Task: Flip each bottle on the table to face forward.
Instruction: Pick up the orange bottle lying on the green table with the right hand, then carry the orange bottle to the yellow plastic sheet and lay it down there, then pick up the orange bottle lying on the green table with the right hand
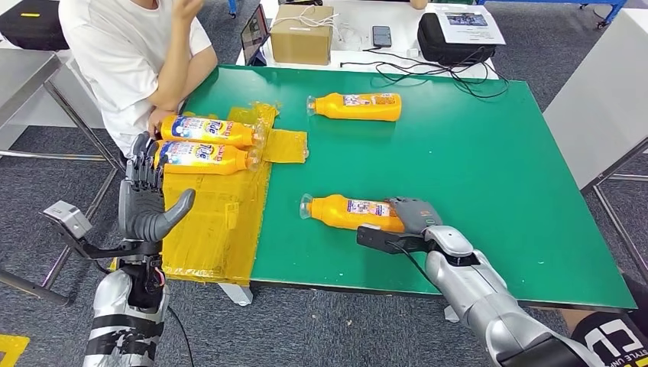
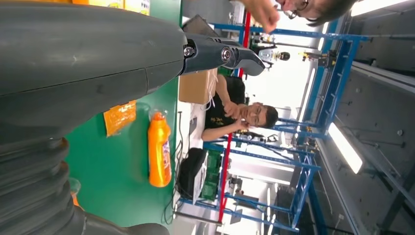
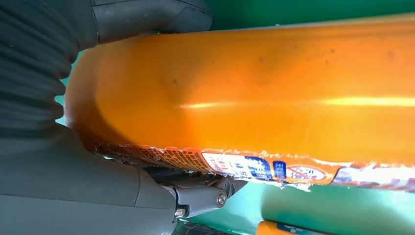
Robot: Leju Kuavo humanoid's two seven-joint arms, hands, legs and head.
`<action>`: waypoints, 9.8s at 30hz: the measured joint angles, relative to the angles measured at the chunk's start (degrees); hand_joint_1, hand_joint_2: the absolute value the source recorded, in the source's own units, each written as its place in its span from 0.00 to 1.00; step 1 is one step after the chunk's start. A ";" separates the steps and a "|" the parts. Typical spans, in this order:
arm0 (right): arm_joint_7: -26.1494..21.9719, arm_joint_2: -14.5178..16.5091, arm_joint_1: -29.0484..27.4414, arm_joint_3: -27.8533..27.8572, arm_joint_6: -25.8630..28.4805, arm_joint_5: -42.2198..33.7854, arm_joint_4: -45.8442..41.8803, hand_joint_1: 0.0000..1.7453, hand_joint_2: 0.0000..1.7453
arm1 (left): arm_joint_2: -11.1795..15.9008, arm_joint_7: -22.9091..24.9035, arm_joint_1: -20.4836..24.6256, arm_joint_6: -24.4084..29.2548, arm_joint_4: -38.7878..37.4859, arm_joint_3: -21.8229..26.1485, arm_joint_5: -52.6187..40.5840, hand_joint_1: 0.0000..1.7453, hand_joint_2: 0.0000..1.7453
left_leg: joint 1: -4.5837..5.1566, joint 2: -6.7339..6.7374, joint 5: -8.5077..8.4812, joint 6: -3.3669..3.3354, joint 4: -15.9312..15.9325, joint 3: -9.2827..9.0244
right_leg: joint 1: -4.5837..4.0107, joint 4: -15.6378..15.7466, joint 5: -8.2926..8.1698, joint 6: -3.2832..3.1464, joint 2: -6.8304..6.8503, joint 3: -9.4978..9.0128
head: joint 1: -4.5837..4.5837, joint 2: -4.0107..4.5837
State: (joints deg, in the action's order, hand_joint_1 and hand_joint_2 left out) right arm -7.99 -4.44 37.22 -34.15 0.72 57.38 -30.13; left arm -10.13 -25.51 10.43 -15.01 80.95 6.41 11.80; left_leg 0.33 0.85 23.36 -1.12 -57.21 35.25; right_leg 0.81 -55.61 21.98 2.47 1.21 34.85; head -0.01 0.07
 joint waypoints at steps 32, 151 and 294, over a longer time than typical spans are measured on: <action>-21.93 13.44 -25.67 17.09 7.27 -41.75 -36.02 1.00 1.00 | -2.17 -8.42 -8.44 -0.01 -7.86 -10.72 -7.78 0.00 1.00 | 0.02 0.03 0.24 -0.06 0.01 0.44 | 0.02 0.02 0.19 0.15 -0.04 0.35 | 0.01 0.00; -28.89 18.85 -22.26 -4.45 23.80 -22.10 -19.23 0.00 0.00 | 13.79 -2.84 22.79 3.54 -46.05 -9.07 -31.50 0.00 1.00 | -0.02 0.04 0.15 0.04 0.01 0.37 | 0.00 -0.07 0.17 0.12 -0.04 0.35 | 0.02 0.00; -17.68 4.24 0.90 2.69 -2.06 -14.68 4.26 1.00 1.00 | 4.39 -0.62 4.44 4.23 -13.45 0.03 -10.52 0.00 1.00 | -0.03 0.07 0.24 0.02 0.01 -0.61 | -0.01 0.04 0.16 0.13 -0.04 -0.64 | 0.02 0.00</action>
State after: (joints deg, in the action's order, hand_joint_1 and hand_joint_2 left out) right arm -25.67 -0.21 38.12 -31.47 -1.34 42.70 -25.88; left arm -5.73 -26.13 14.87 -10.78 67.50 6.44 1.28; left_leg 0.30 0.92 23.59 -1.10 -57.20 34.64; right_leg 0.80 -55.57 22.14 2.60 1.17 34.21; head 0.01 0.07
